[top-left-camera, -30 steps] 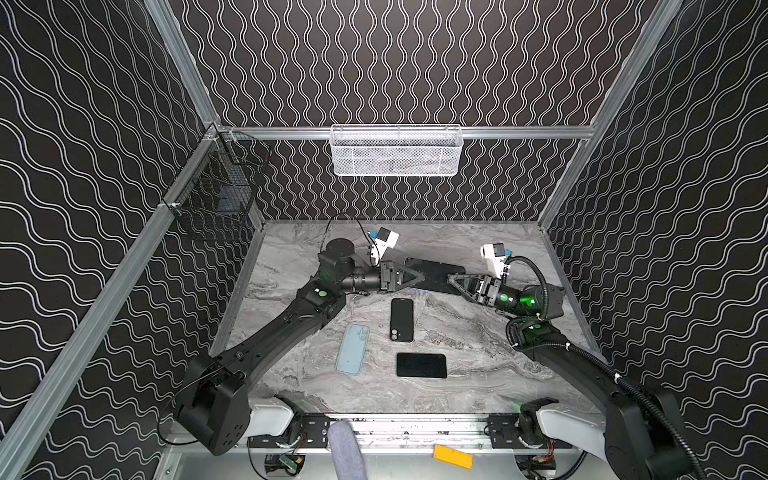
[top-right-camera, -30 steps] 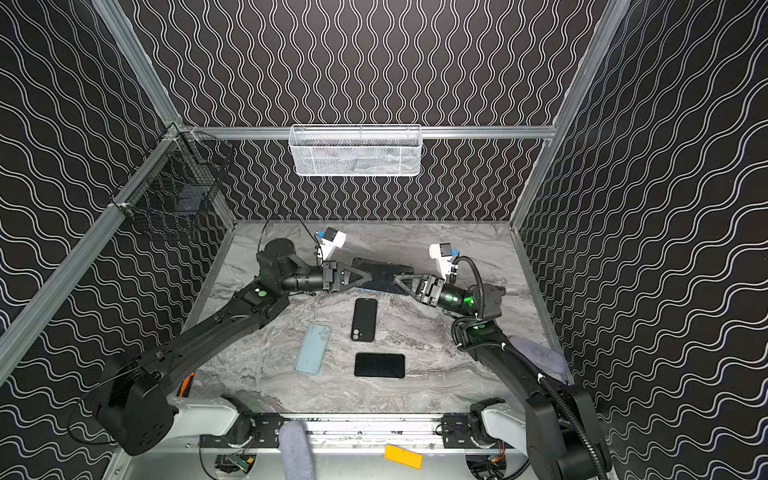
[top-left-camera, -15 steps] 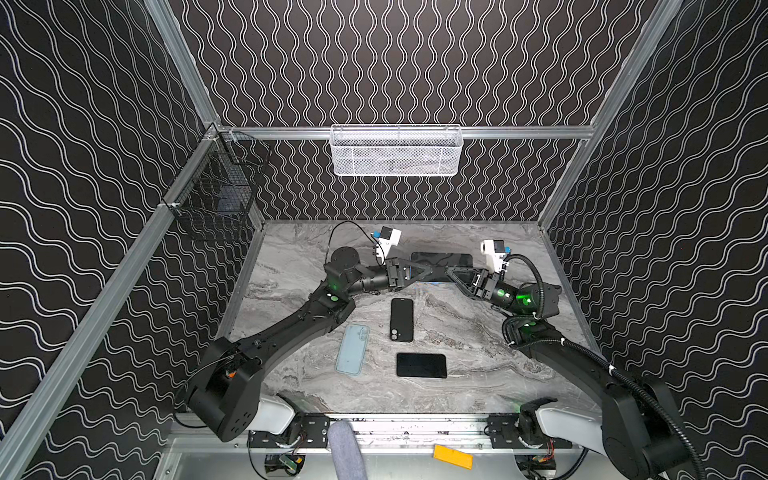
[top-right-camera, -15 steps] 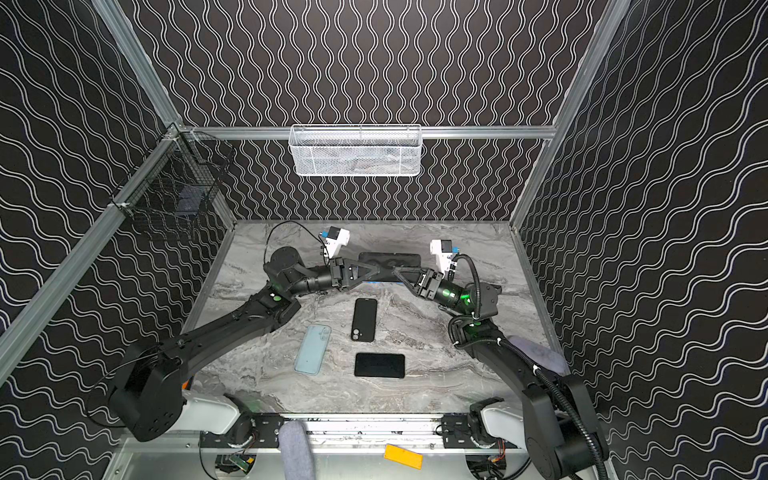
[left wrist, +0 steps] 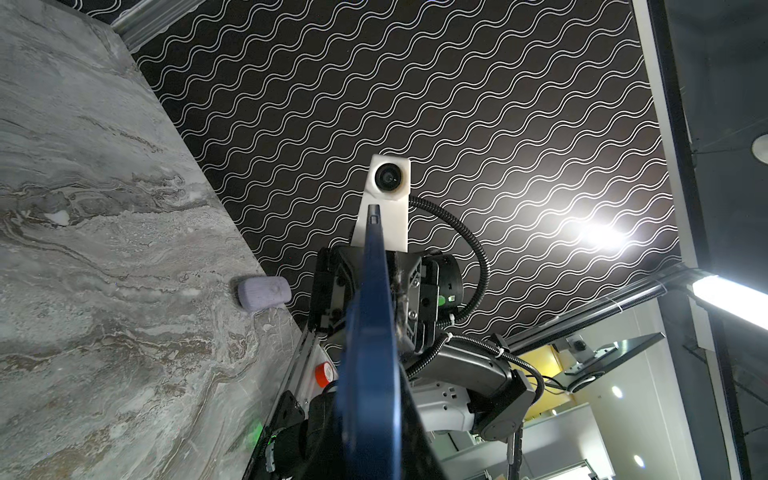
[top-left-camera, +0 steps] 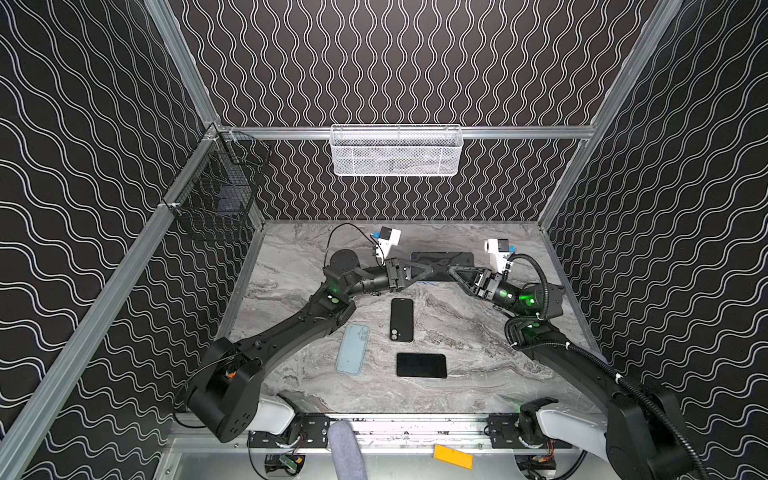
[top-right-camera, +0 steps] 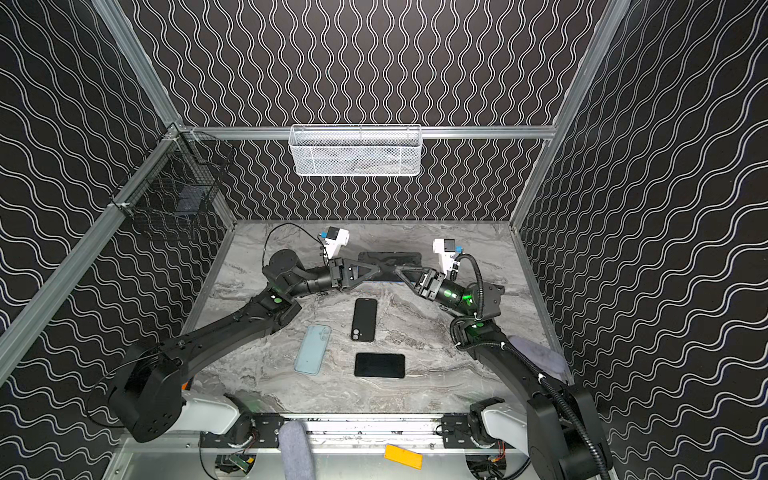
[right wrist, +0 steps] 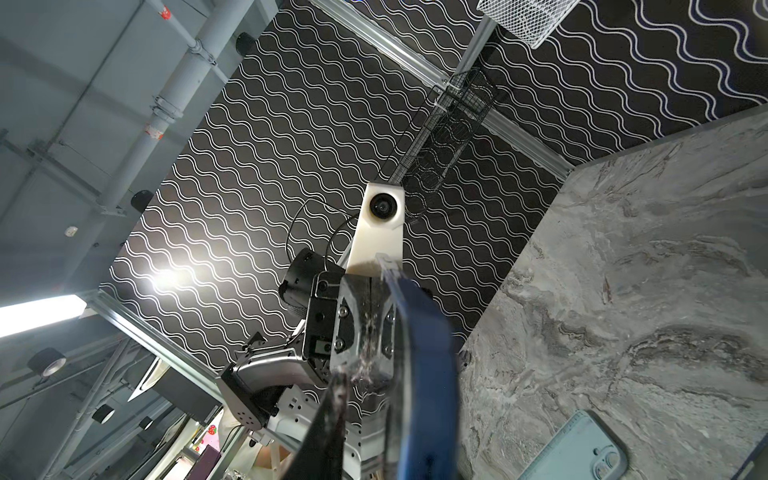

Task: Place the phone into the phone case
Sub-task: 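Close the right gripper on the blue-edged phone held by the left gripper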

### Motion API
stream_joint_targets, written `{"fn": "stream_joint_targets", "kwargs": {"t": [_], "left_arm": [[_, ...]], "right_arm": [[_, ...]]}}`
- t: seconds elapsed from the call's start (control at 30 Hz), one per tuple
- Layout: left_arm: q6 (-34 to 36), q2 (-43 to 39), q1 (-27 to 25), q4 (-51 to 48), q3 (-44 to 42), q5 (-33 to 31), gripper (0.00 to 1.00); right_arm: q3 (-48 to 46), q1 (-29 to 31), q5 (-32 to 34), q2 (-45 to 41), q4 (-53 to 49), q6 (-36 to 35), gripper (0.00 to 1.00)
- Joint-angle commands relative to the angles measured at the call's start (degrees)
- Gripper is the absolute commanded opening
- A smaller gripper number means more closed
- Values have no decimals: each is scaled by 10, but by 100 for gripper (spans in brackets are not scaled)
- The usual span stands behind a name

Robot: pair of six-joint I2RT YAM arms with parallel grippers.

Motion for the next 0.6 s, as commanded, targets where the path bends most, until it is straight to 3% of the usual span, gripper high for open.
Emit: {"fn": "stream_joint_targets", "kwargs": {"t": [0.0,0.2,0.47,0.57], "left_arm": [[-1,-4,2,10,-2,-18,0],[1,-9,3,6,-5,-16,0],[10,-14,3,-12,-4,-21,0],[30,-23,3,-39,0,-28,11]], "right_arm": [[3,-1,11,-5,33,-6,19],[-6,-6,18,-16,22,-12,17],[-4,-8,24,-24,5,-19,2],[-6,-8,26,-26,5,-16,0]]}}
